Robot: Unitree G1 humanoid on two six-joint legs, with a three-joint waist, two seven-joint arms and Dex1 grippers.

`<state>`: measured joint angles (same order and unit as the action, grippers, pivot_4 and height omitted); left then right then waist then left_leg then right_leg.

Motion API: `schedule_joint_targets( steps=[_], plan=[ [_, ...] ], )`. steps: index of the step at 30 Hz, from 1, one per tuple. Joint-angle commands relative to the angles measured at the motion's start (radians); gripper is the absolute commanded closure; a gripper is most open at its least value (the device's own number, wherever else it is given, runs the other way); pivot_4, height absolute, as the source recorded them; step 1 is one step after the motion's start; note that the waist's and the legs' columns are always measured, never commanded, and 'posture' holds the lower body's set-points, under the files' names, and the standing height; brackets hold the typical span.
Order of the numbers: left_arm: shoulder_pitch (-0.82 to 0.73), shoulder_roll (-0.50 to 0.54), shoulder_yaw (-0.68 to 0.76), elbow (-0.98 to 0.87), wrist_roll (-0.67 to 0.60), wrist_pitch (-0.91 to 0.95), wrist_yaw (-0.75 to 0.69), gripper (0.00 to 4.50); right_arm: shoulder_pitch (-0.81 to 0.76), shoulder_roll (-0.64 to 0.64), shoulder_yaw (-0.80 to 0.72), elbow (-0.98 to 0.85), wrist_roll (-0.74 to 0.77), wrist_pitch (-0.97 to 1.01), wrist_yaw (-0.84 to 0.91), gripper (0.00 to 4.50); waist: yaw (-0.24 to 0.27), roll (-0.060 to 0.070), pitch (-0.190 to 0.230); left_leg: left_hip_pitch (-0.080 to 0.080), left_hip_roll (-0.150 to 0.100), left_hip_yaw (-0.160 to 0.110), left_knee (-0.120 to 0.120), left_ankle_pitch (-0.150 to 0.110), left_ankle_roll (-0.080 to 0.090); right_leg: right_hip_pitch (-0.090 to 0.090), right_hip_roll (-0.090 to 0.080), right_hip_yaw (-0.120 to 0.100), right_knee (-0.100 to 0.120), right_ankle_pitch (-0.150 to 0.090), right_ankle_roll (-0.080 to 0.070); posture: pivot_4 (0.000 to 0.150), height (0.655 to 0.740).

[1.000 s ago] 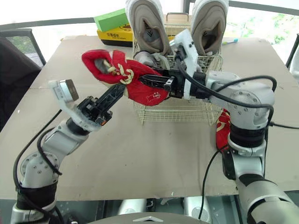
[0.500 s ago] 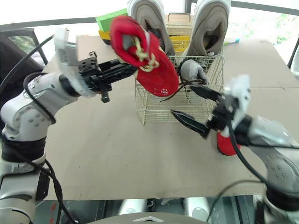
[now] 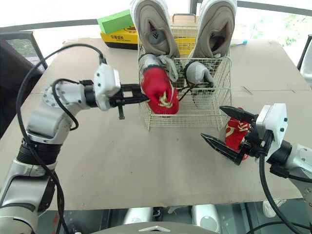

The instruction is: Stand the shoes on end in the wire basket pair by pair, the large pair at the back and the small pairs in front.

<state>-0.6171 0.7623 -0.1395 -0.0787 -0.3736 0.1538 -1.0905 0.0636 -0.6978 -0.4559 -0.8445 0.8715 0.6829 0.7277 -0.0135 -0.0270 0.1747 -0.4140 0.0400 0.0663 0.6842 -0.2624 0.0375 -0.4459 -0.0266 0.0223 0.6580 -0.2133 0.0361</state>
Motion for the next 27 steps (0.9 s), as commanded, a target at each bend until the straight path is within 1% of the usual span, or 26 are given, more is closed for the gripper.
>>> schedule_joint_targets(
  steps=[1,2,4,5,8,10,11,12,13,14,15,16,18,19,20,21,22,26,27],
  plan=[
    [0.003,0.017,0.029,-0.021,0.031,-0.052,-0.024,2.46,-0.026,-0.023,0.014,0.004,0.012,-0.029,-0.008,0.00,0.001,0.000,0.000,0.000,0.000,0.000,0.000,0.000,0.000,0.000,0.000,-0.001,0.000,0.000,0.000,0.150,0.7400],
    [0.005,0.018,0.043,-0.028,0.031,-0.049,-0.019,2.09,-0.031,-0.030,0.017,0.012,0.018,-0.028,-0.010,0.00,0.002,0.000,0.000,0.000,0.000,0.000,0.001,0.000,0.000,0.000,0.000,-0.001,0.000,0.000,0.000,0.150,0.7400],
    [0.020,0.030,0.075,-0.066,-0.008,0.007,-0.021,1.08,-0.028,-0.046,0.029,0.024,0.001,-0.034,-0.006,0.00,0.001,0.000,0.000,0.000,0.000,0.000,0.001,0.000,0.000,0.000,0.000,0.000,0.001,0.000,0.000,0.150,0.7400],
    [0.039,0.033,0.136,-0.112,-0.108,0.106,0.005,0.90,-0.020,-0.057,0.033,0.038,-0.032,-0.030,-0.027,0.00,0.001,0.000,0.000,0.000,0.000,-0.002,0.001,0.000,0.000,0.000,0.000,0.000,0.001,0.000,0.000,0.150,0.7400],
    [0.078,0.028,0.300,-0.216,-0.379,0.327,0.091,0.90,0.020,-0.089,0.002,0.076,-0.094,0.010,-0.090,0.00,0.001,-0.001,0.000,-0.001,0.002,-0.003,0.001,0.000,0.000,0.000,-0.001,-0.001,0.001,0.000,0.001,0.150,0.7400],
    [0.094,0.019,0.368,-0.279,-0.520,0.417,0.144,0.90,0.051,-0.108,-0.036,0.095,-0.102,0.035,-0.104,0.00,0.002,-0.001,0.000,-0.001,0.002,-0.004,0.001,0.000,0.000,0.000,-0.001,-0.001,0.001,0.000,0.001,0.150,0.7400],
    [0.100,0.014,0.399,-0.324,-0.637,0.468,0.179,0.90,0.065,-0.126,-0.057,0.111,-0.094,0.067,-0.111,0.00,0.003,-0.001,0.000,-0.001,0.003,-0.004,0.001,0.000,0.000,0.000,-0.002,-0.002,0.001,-0.001,0.001,0.150,0.7400],
    [0.109,0.006,0.421,-0.372,-0.770,0.514,0.245,0.90,0.077,-0.150,-0.073,0.133,-0.102,0.091,-0.111,0.00,0.004,-0.001,0.000,-0.001,0.003,-0.004,0.001,0.000,0.000,0.000,-0.003,-0.002,0.001,-0.001,0.001,0.150,0.7400],
    [0.114,-0.001,0.437,-0.406,-0.866,0.548,0.298,0.90,0.086,-0.167,-0.085,0.149,-0.107,0.107,-0.112,0.00,0.005,-0.001,0.000,-0.001,0.002,-0.005,0.001,0.000,0.000,0.000,-0.004,-0.002,0.001,-0.001,0.002,0.150,0.7400],
    [0.143,0.018,0.435,-0.454,-0.964,0.588,0.315,0.90,0.092,-0.197,-0.098,0.172,-0.099,0.150,-0.110,0.00,0.004,-0.001,-0.001,-0.001,0.002,-0.005,0.001,0.000,0.000,0.001,-0.005,-0.002,0.001,-0.001,0.002,0.150,0.7400],
    [0.172,0.034,0.427,-0.495,-1.001,0.616,0.313,0.90,0.091,-0.225,-0.102,0.197,-0.089,0.192,-0.107,0.00,0.002,-0.001,-0.001,0.000,0.001,-0.005,0.002,0.000,0.000,0.002,-0.005,-0.002,0.001,-0.001,0.002,0.150,0.7400],
    [0.192,0.048,0.420,-0.524,-1.024,0.632,0.314,0.90,0.090,-0.244,-0.106,0.213,-0.078,0.223,-0.103,0.00,0.001,-0.001,-0.001,0.001,0.001,-0.004,0.002,0.000,0.000,0.003,-0.005,-0.001,0.001,-0.001,0.002,0.150,0.7400],
    [0.265,0.080,0.371,-0.593,-0.922,0.621,0.242,0.90,0.049,-0.274,-0.112,0.260,-0.039,0.308,-0.126,0.00,-0.001,-0.002,-0.001,0.003,-0.001,-0.004,0.002,0.000,0.000,0.004,-0.004,-0.001,0.002,-0.002,0.003,0.150,0.7400],
    [0.297,0.078,0.349,-0.618,-0.865,0.599,0.222,0.90,0.022,-0.288,-0.106,0.288,-0.027,0.361,-0.147,0.00,-0.002,-0.002,-0.001,0.005,-0.001,-0.003,0.002,0.000,0.000,0.005,-0.003,0.000,0.002,-0.002,0.003,0.150,0.7400],
    [0.321,0.065,0.331,-0.633,-0.833,0.581,0.224,0.90,-0.010,-0.304,-0.084,0.322,-0.034,0.407,-0.171,0.00,-0.002,-0.001,-0.001,0.006,-0.001,-0.002,0.002,0.000,0.000,0.006,-0.002,0.001,0.002,-0.003,0.004,0.150,0.7400],
    [0.334,0.052,0.321,-0.641,-0.821,0.569,0.232,0.90,-0.036,-0.316,-0.060,0.349,-0.045,0.437,-0.186,0.00,-0.003,-0.001,0.000,0.011,-0.001,-0.001,0.001,0.000,0.000,0.009,-0.002,0.001,0.002,-0.005,0.000,0.150,0.7400],
    [0.346,0.041,0.309,-0.649,-0.805,0.557,0.234,0.90,-0.073,-0.321,-0.028,0.383,-0.058,0.459,-0.199,0.00,-0.002,-0.001,0.000,0.016,-0.001,0.000,0.000,0.000,0.000,0.014,-0.002,0.002,0.001,-0.005,0.000,0.150,0.7400],
    [0.366,0.011,0.267,-0.677,-0.751,0.529,0.241,0.90,-0.248,-0.299,0.081,0.545,-0.067,0.550,-0.227,0.00,0.001,-0.003,-0.001,0.018,-0.001,-0.003,0.001,0.000,0.000,0.016,0.000,0.003,0.000,-0.005,0.000,0.150,0.7400],
    [0.370,0.010,0.261,-0.685,-0.744,0.527,0.243,0.73,-0.274,-0.306,0.109,0.568,-0.068,0.564,-0.209,0.41,0.001,-0.003,-0.001,0.018,-0.001,-0.003,0.001,0.000,0.000,0.016,0.000,0.003,0.000,-0.005,0.000,0.150,0.7400]
  ],
)
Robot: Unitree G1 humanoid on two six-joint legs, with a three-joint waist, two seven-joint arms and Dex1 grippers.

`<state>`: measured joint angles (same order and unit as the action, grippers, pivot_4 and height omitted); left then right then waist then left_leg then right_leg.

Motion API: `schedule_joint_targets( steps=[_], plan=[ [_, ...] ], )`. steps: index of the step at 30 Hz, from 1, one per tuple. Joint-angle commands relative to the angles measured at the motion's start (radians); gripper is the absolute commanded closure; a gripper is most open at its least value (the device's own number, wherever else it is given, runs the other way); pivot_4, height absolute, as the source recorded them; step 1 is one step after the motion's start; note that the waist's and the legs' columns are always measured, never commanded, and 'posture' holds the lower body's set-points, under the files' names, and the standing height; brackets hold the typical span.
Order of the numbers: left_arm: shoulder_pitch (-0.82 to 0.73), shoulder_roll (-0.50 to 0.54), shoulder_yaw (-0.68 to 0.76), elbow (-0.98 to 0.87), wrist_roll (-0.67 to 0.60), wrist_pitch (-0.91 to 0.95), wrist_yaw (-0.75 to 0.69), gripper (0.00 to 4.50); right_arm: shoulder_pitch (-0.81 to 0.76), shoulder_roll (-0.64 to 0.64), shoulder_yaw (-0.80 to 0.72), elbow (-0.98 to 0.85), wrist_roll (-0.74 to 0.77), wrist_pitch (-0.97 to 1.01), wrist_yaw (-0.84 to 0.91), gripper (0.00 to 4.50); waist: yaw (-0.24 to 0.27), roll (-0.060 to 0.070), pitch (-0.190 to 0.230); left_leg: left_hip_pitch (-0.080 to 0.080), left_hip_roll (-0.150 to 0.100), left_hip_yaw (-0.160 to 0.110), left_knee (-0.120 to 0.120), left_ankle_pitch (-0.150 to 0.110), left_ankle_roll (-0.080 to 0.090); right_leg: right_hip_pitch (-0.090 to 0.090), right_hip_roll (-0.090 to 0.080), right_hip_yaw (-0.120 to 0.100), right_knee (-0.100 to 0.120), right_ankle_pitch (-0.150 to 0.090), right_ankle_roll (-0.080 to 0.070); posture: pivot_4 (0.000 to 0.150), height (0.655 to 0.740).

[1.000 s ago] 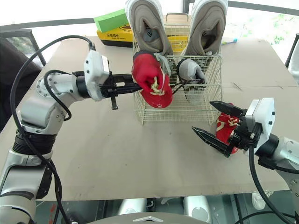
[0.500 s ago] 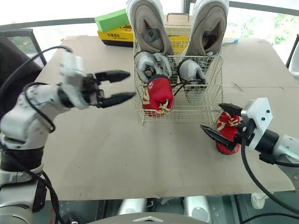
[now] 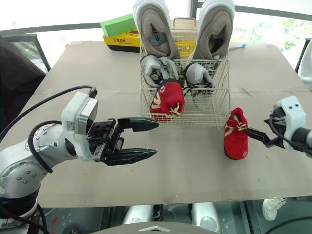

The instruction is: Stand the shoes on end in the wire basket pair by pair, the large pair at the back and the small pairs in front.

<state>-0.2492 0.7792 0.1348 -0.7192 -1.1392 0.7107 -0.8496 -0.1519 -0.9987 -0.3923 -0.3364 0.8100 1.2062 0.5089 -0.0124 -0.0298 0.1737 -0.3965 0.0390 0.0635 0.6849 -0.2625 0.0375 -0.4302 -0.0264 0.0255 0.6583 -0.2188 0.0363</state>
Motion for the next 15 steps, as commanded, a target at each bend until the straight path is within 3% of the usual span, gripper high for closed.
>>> schedule_joint_targets(
  steps=[1,4,9,15],
  plan=[
    [0.007,-0.006,-0.015,-0.051,0.028,-0.032,0.002,0.73,-0.076,-0.018,0.078,0.076,-0.014,0.049,0.029,0.55,0.000,0.000,0.000,-0.001,0.000,0.000,0.000,0.000,0.000,0.000,0.000,0.000,0.000,0.000,0.000,0.150,0.7400],
    [0.017,-0.005,-0.017,-0.065,0.031,-0.035,0.008,0.73,-0.095,-0.049,0.140,0.101,-0.044,0.055,0.065,1.84,0.002,0.000,0.000,-0.003,0.000,0.001,-0.001,-0.001,0.002,-0.002,0.000,0.001,-0.001,0.002,-0.003,0.150,0.7400],
    [0.041,0.000,-0.020,-0.076,0.047,-0.042,0.018,0.73,-0.110,-0.024,0.118,0.103,-0.006,0.128,0.079,4.41,0.002,0.000,0.000,-0.004,0.000,0.001,-0.001,-0.003,0.004,-0.002,0.000,0.001,-0.004,0.003,0.001,0.150,0.7400],
    [0.048,-0.007,-0.036,-0.034,0.094,-0.063,-0.015,0.73,-0.066,0.048,-0.008,0.019,0.032,0.136,0.052,4.47,0.006,0.000,0.000,-0.004,0.000,0.001,-0.001,-0.003,0.004,-0.001,-0.002,0.001,-0.004,0.000,0.001,0.150,0.7400]
  ],
)
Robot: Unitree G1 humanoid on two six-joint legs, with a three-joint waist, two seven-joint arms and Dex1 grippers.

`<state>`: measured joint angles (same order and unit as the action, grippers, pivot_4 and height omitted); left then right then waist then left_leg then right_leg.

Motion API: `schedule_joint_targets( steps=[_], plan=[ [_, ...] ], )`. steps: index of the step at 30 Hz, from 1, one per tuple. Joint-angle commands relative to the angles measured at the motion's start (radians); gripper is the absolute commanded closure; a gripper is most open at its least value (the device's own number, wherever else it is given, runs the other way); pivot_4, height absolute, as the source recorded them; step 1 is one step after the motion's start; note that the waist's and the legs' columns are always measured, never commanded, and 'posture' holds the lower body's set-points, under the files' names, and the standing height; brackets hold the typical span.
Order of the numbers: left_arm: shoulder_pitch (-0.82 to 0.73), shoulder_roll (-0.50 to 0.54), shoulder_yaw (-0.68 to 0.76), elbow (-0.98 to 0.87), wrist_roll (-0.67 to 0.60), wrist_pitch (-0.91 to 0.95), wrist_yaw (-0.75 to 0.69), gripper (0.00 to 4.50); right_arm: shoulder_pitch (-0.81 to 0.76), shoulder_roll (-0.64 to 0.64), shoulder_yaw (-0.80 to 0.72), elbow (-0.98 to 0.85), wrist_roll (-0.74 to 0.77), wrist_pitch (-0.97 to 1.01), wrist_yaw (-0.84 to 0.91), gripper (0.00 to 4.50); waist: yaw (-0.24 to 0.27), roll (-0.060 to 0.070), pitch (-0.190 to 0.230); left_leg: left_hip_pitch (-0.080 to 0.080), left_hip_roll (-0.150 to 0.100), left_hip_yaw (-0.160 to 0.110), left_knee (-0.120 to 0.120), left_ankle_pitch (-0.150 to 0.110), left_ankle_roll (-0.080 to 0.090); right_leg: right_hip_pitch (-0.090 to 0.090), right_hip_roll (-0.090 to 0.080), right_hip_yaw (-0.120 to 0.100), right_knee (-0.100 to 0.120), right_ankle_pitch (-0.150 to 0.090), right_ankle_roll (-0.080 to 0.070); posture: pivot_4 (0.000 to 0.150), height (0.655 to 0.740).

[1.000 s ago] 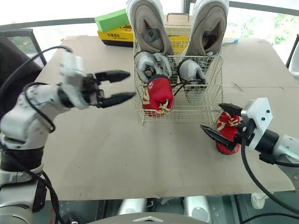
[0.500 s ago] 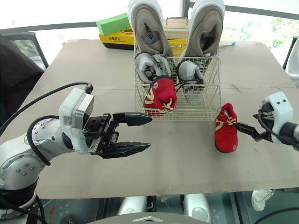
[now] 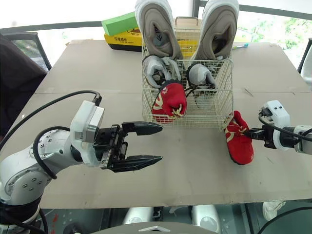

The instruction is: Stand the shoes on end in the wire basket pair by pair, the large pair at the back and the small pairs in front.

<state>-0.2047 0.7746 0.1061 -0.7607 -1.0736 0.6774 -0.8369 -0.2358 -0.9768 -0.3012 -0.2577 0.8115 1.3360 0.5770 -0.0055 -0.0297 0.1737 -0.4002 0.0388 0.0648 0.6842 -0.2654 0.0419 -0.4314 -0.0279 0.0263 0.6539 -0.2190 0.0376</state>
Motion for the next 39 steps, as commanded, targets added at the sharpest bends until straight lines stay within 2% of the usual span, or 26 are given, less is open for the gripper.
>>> schedule_joint_targets(
  steps=[1,5,7,10,12,14,16,20,22,29,32,34,39],
  plan=[
    [0.005,-0.004,-0.010,0.018,0.039,-0.037,-0.038,0.73,0.029,0.044,-0.142,-0.081,0.043,0.001,-0.019,4.47,-0.001,0.000,0.000,0.000,0.000,0.000,0.000,0.000,0.000,0.000,0.000,0.000,0.000,0.000,0.000,0.150,0.7400],
    [0.022,-0.038,-0.009,0.066,0.053,-0.063,-0.056,0.73,0.183,0.092,-0.489,-0.233,0.142,-0.101,0.100,4.47,0.008,0.003,0.001,-0.001,0.000,0.000,0.000,0.000,0.000,-0.001,0.000,-0.001,0.001,0.002,0.004,0.150,0.7400],
    [0.020,-0.050,-0.003,0.095,0.045,-0.063,-0.063,0.73,0.272,0.100,-0.660,-0.282,0.236,-0.084,0.165,4.47,0.012,0.003,0.001,-0.001,0.000,0.000,-0.001,0.000,0.000,-0.001,0.001,-0.001,0.000,0.002,0.004,0.150,0.7400],
    [-0.006,-0.066,0.004,0.133,0.030,-0.057,-0.058,0.73,0.344,0.132,-0.792,-0.340,0.371,-0.100,0.168,4.47,0.017,0.002,0.000,0.000,0.001,-0.001,-0.001,0.000,0.000,0.000,0.002,-0.002,-0.001,0.002,0.004,0.150,0.7400],
    [-0.023,-0.070,0.005,0.147,0.029,-0.055,-0.059,0.73,0.342,0.150,-0.809,-0.371,0.439,-0.137,0.123,4.47,0.011,0.002,0.000,0.001,0.002,0.000,-0.001,0.000,0.000,0.001,0.003,-0.001,-0.002,0.000,0.001,0.150,0.7400],
    [-0.036,-0.073,-0.003,0.147,0.056,-0.067,-0.060,0.73,0.231,0.202,-0.738,-0.427,0.486,-0.258,-0.005,4.47,-0.003,0.002,0.000,0.003,0.001,0.000,0.000,0.000,0.000,0.001,0.003,0.002,-0.001,0.000,0.001,0.150,0.7400],
    [-0.040,-0.077,-0.002,0.138,0.061,-0.071,-0.053,0.73,0.117,0.267,-0.624,-0.478,0.468,-0.354,-0.136,4.47,-0.020,0.002,0.000,0.004,0.001,0.000,0.001,0.000,0.000,0.002,0.003,0.004,-0.001,0.002,0.000,0.150,0.7400],
    [-0.013,-0.062,0.044,0.127,0.029,-0.050,-0.023,0.73,-0.045,0.427,-0.279,-0.545,0.150,-0.534,-0.337,4.47,-0.030,0.002,0.000,0.004,0.001,-0.003,0.000,0.000,0.000,0.000,0.007,0.007,-0.001,0.002,0.000,0.150,0.7400],
    [0.009,-0.047,0.061,0.110,0.034,-0.046,-0.015,0.73,-0.066,0.499,-0.148,-0.533,-0.004,-0.648,-0.369,4.47,-0.028,0.002,0.000,0.001,0.001,-0.003,-0.001,0.000,0.000,-0.003,0.007,0.007,-0.001,0.002,0.000,0.150,0.7400],
    [0.037,-0.016,0.099,0.096,0.049,-0.045,0.009,0.73,0.040,0.579,0.171,-0.404,-0.437,-1.006,-0.339,4.47,-0.012,0.002,0.000,-0.004,0.001,-0.001,-0.004,-0.001,-0.001,-0.009,0.005,0.009,-0.001,0.005,0.001,0.150,0.7400],
    [0.028,-0.008,0.097,0.087,0.067,-0.044,0.030,0.73,0.122,0.613,0.256,-0.364,-0.523,-1.118,-0.317,4.47,-0.011,0.001,0.000,-0.001,0.001,0.001,-0.004,-0.001,0.000,-0.008,0.005,0.011,-0.001,0.003,-0.002,0.150,0.7400],
    [0.018,-0.010,0.086,0.072,0.073,-0.040,0.053,0.73,0.174,0.622,0.293,-0.325,-0.590,-1.203,-0.306,4.47,-0.012,0.001,-0.001,0.003,0.001,0.003,-0.004,-0.001,0.000,-0.006,0.006,0.012,0.000,0.001,0.001,0.150,0.7400],
    [0.013,-0.038,0.056,0.023,0.077,-0.030,0.131,0.73,0.259,0.674,0.312,-0.209,-0.696,-1.356,-0.344,4.47,-0.012,0.000,-0.002,0.009,0.001,0.006,-0.002,0.000,-0.001,-0.001,0.003,0.015,0.002,0.001,0.000,0.150,0.7400]
  ],
)
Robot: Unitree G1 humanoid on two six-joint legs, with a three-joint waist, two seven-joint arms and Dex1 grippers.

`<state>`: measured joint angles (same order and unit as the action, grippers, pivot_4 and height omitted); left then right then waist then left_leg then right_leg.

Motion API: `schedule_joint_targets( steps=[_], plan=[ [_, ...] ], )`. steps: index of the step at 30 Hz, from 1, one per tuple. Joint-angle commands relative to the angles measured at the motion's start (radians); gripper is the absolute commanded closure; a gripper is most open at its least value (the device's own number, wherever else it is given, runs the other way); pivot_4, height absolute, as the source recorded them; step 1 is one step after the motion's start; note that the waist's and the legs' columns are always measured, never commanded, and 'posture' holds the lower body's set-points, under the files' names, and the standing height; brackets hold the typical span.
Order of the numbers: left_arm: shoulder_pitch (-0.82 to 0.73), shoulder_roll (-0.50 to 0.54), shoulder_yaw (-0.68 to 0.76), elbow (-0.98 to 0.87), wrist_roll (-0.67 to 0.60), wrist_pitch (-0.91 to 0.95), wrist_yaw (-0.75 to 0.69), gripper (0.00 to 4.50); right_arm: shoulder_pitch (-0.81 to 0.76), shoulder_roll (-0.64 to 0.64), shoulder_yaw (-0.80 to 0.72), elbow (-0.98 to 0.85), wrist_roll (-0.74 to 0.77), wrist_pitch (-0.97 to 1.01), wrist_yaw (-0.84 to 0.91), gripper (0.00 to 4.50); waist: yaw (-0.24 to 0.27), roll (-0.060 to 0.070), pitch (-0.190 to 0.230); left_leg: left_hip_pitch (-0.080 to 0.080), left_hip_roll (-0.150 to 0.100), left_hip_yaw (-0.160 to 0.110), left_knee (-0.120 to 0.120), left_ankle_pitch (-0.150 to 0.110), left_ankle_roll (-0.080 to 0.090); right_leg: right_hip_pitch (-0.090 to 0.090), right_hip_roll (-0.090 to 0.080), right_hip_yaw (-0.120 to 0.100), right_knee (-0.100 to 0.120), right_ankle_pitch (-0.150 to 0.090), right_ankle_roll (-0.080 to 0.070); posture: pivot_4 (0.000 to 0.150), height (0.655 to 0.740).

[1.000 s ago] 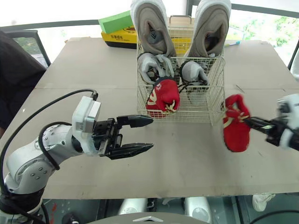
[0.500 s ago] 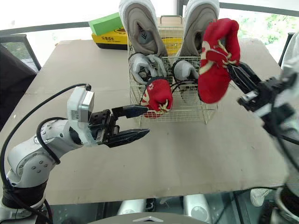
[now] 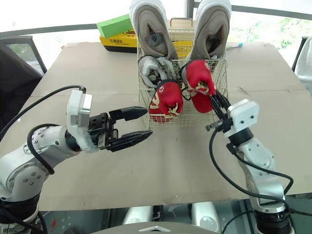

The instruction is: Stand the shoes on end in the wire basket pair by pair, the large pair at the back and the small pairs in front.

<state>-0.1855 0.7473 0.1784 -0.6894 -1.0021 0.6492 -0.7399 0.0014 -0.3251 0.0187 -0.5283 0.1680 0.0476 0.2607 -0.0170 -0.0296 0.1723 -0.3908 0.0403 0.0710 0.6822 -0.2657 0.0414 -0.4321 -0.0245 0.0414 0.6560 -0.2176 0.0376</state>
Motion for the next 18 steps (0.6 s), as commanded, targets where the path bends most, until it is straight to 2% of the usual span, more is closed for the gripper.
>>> schedule_joint_targets(
  steps=[1,8,11,15,18],
  plan=[
    [0.001,-0.013,-0.020,-0.053,0.008,-0.005,0.039,0.73,0.034,0.032,-0.005,0.077,-0.055,-0.083,-0.025,4.47,0.000,-0.001,-0.001,0.001,0.000,0.001,0.000,0.000,0.000,0.000,0.000,0.001,0.001,0.000,0.000,0.150,0.7400],
    [0.045,-0.020,-0.021,-0.065,0.017,-0.023,0.043,0.73,0.087,0.101,-0.040,-0.003,0.099,0.010,-0.011,4.47,0.002,-0.001,-0.001,-0.001,0.000,0.001,-0.001,0.000,0.000,-0.001,0.000,0.000,0.001,0.001,-0.001,0.150,0.7400],
    [0.060,-0.025,-0.021,-0.063,0.019,-0.027,0.043,0.73,0.121,0.068,-0.038,-0.035,0.146,0.045,0.050,4.47,0.003,-0.001,-0.001,-0.001,0.000,0.000,-0.001,0.000,0.000,-0.001,0.000,0.000,0.001,0.000,-0.001,0.150,0.7400],
    [0.091,-0.042,-0.009,-0.062,0.005,-0.028,0.058,0.73,0.178,-0.010,-0.076,-0.085,0.205,0.094,0.119,3.24,0.003,-0.001,-0.001,-0.002,0.000,0.000,-0.001,0.000,0.000,-0.001,-0.001,0.000,-0.001,0.000,0.000,0.150,0.7400],
    [0.124,-0.041,0.007,-0.051,0.011,-0.029,0.059,0.73,0.228,-0.114,-0.141,-0.141,0.269,0.149,0.194,1.72,0.003,-0.001,-0.001,-0.002,0.000,0.001,-0.001,0.000,0.000,-0.001,-0.001,0.000,-0.001,0.000,0.000,0.150,0.7400]
  ],
)
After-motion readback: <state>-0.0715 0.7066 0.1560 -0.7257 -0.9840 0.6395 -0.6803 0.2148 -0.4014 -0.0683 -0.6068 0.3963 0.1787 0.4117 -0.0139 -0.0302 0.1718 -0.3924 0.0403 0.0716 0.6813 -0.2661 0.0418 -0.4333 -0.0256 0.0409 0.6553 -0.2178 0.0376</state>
